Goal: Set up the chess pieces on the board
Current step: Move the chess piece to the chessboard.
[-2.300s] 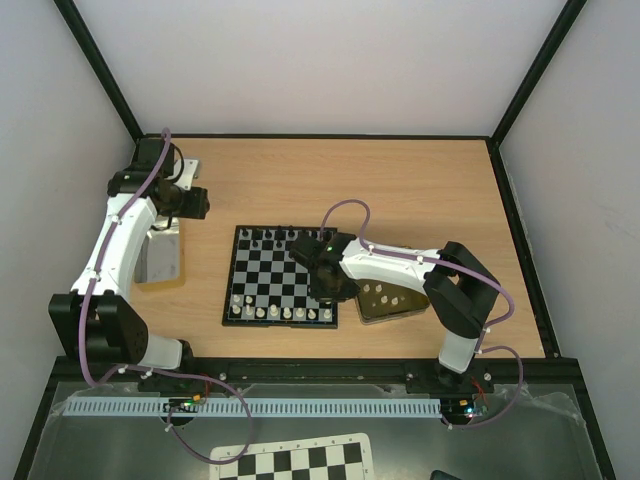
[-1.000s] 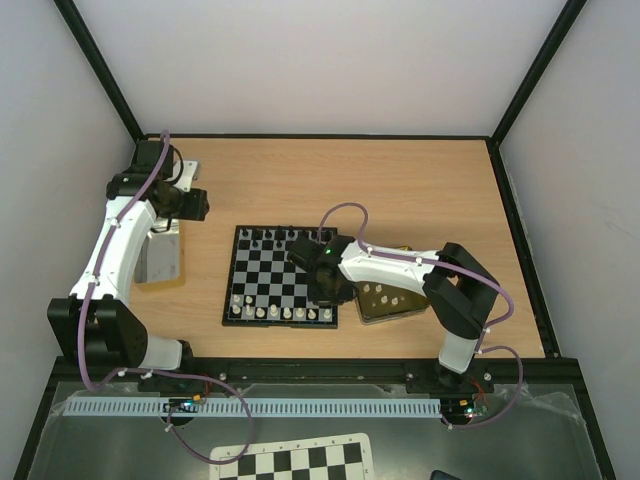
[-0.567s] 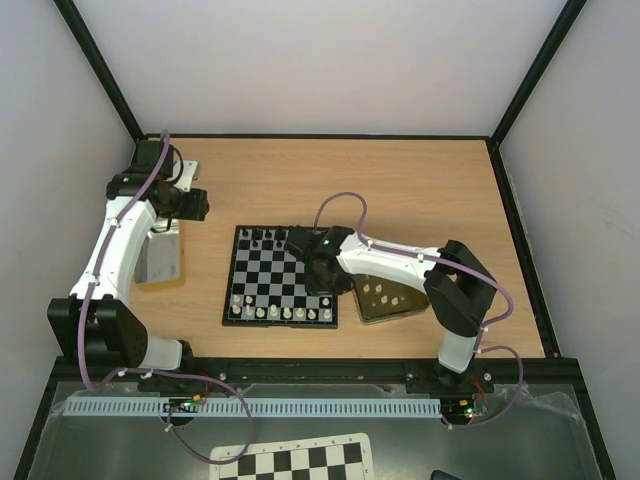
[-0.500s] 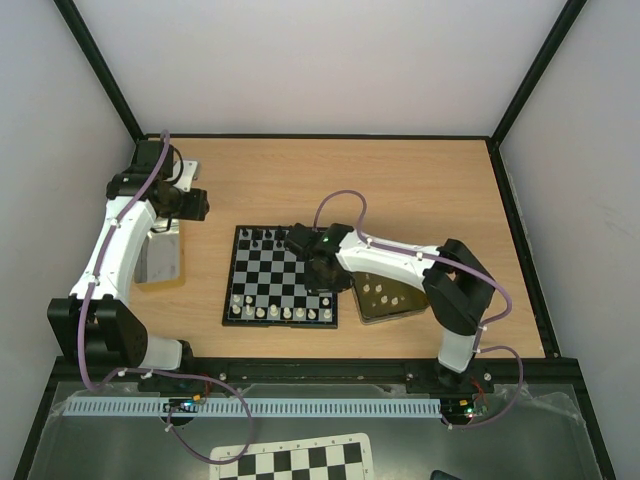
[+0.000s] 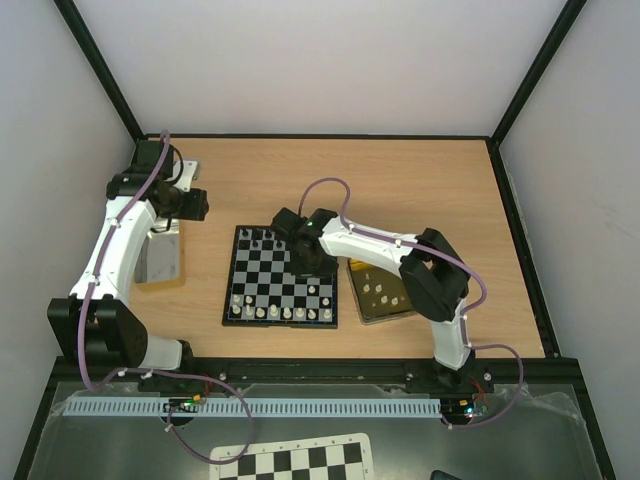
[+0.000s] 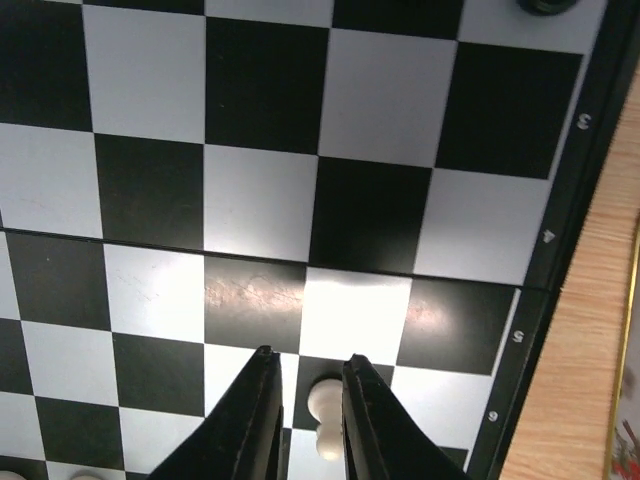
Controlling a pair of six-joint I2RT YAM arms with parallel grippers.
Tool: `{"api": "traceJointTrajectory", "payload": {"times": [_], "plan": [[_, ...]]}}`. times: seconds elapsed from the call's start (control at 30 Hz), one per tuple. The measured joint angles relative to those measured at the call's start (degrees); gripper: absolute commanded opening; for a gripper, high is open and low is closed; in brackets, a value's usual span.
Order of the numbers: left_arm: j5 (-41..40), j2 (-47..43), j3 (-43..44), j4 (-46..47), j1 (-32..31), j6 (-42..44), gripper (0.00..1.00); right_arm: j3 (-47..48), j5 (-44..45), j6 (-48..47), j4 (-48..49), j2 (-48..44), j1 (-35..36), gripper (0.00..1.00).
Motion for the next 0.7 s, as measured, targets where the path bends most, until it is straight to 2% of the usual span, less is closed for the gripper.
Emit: {"api": "traceJointTrajectory", "payload": {"times": [0.3,0.7], "plan": [[-0.1,0.0,0.0,0.0,0.0,0.0,0.57,1.0,-0.6,-1.1,-0.8,1.4,0.0,0.12],[-0.1,0.0,0.0,0.0,0.0,0.0,0.57,-2.4,-2.8,-1.2,-0.6,1.4,0.0,0.08]]}}
